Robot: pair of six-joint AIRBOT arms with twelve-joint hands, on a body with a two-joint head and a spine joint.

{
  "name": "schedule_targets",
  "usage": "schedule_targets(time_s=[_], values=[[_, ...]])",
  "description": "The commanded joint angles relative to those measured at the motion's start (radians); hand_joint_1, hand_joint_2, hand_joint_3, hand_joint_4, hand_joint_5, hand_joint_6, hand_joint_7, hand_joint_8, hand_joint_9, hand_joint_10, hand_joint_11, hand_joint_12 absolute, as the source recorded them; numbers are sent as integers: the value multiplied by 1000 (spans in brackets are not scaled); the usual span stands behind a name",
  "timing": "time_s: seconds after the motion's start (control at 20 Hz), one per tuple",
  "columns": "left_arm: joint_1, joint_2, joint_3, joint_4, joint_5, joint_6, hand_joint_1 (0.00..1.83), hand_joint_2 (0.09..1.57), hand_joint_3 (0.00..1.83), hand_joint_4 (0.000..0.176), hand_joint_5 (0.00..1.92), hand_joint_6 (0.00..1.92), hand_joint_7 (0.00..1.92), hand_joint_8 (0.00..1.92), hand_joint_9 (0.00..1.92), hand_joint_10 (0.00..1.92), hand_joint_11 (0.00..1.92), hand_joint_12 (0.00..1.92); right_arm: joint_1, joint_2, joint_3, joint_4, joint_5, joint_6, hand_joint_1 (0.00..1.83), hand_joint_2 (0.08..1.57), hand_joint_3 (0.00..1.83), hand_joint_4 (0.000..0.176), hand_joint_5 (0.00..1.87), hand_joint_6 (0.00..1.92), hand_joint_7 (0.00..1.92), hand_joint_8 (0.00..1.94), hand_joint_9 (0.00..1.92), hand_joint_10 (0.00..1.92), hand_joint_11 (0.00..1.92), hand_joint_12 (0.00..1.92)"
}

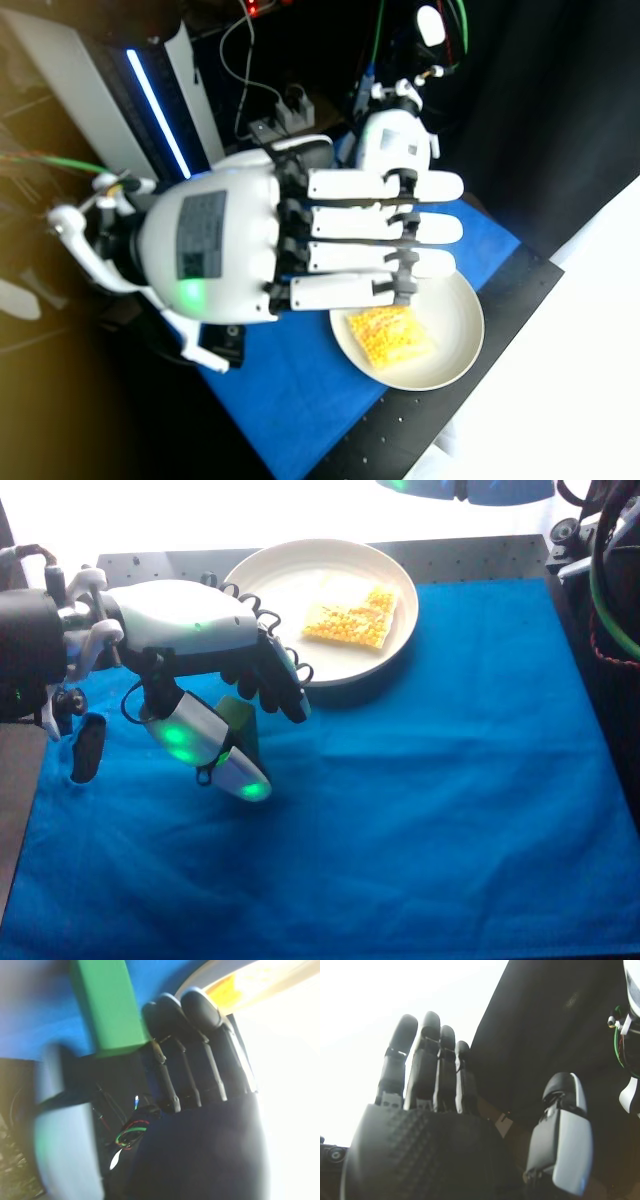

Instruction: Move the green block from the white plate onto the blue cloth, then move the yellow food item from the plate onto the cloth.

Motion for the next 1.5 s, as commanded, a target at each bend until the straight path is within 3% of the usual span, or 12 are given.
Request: schedule_targets(time_s=[0.0, 0.1, 0.2, 0.45, 0.55, 0.6, 0.65, 0.75, 1.1, 1.3, 1.4, 1.45], values=[[-7, 7, 3, -29, -71, -19, 642, 808, 0, 0, 837, 25, 593, 1101, 561, 1481, 511, 1713, 17, -1, 4, 29, 115, 4, 440, 938, 7, 35, 333, 8, 446, 0, 538, 11, 44, 1469], [-14, 14, -4, -29, -80, -22, 598, 827, 2, 29, 792, 51, 364, 1373, 373, 1682, 392, 1899, 17, -1, 4, 29, 115, 4, 404, 925, 0, 12, 365, 16, 486, 11, 570, 18, 87, 1451], [-31, 24, -10, -30, -91, -22, 645, 885, 0, 76, 416, 865, 280, 1340, 271, 1611, 231, 1904, 17, -1, 4, 29, 115, 4, 401, 919, 0, 39, 335, 2, 462, 0, 542, 4, 41, 1473], [-110, 62, -20, -38, -119, -14, 456, 991, 0, 90, 483, 316, 205, 1164, 181, 1535, 165, 1858, 17, -4, 9, 29, 115, 4, 484, 921, 1, 17, 367, 7, 504, 7, 573, 11, 98, 1420], [-132, 72, -21, -60, -111, 23, 327, 924, 0, 46, 369, 580, 145, 1380, 154, 1627, 68, 1828, 17, -18, 21, 29, 111, 4, 380, 914, 0, 15, 309, 0, 481, 0, 573, 3, 146, 1336], [-144, 78, -20, -72, -94, 49, 283, 919, 0, 51, 311, 728, 97, 1407, 122, 1650, 60, 1849, 17, -38, 38, 28, 95, 4, 471, 889, 0, 26, 312, 4, 438, 0, 520, 0, 82, 1334], [-149, 81, -17, -86, -83, 66, 269, 885, 0, 125, 197, 770, 23, 1188, 24, 1365, 11, 1475, 17, -49, 55, 23, 87, 4, 461, 868, 0, 48, 299, 0, 387, 0, 457, 0, 30, 1321], [-153, 79, 6, -211, -34, 189, 376, 916, 0, 122, 250, 940, 112, 1159, 77, 1404, 0, 1708, 17, -71, 81, 22, 79, 4, 504, 984, 19, 30, 277, 2, 422, 2, 461, 5, 11, 1333], [-204, 45, 143, -468, 114, 378, 694, 843, 0, 32, 494, 116, 366, 555, 210, 985, 1, 1575, 18, -113, 133, 14, 3, 4, 458, 844, 0, 8, 196, 1, 435, 15, 487, 30, 82, 1190], [-222, 39, 153, -603, 153, 535, 720, 872, 0, 81, 274, 0, 302, 56, 269, 262, 0, 1184, 18, -127, 155, 13, -24, 4, 438, 833, 1, 19, 186, 1, 442, 0, 546, 13, 71, 1358], [-234, 32, 163, -616, 160, 548, 705, 855, 0, 102, 196, 4, 259, 5, 269, 65, 0, 955, 18, -140, 170, 13, -41, 4, 356, 843, 1, 37, 155, 12, 353, 19, 230, 55, 2, 322], [-244, 28, 168, -621, 161, 549, 715, 873, 3, 121, 135, 2, 209, 3, 206, 10, 0, 705, 18, -149, 179, 12, -53, 4, 427, 859, 0, 37, 121, 0, 325, 0, 334, 8, 10, 881]])
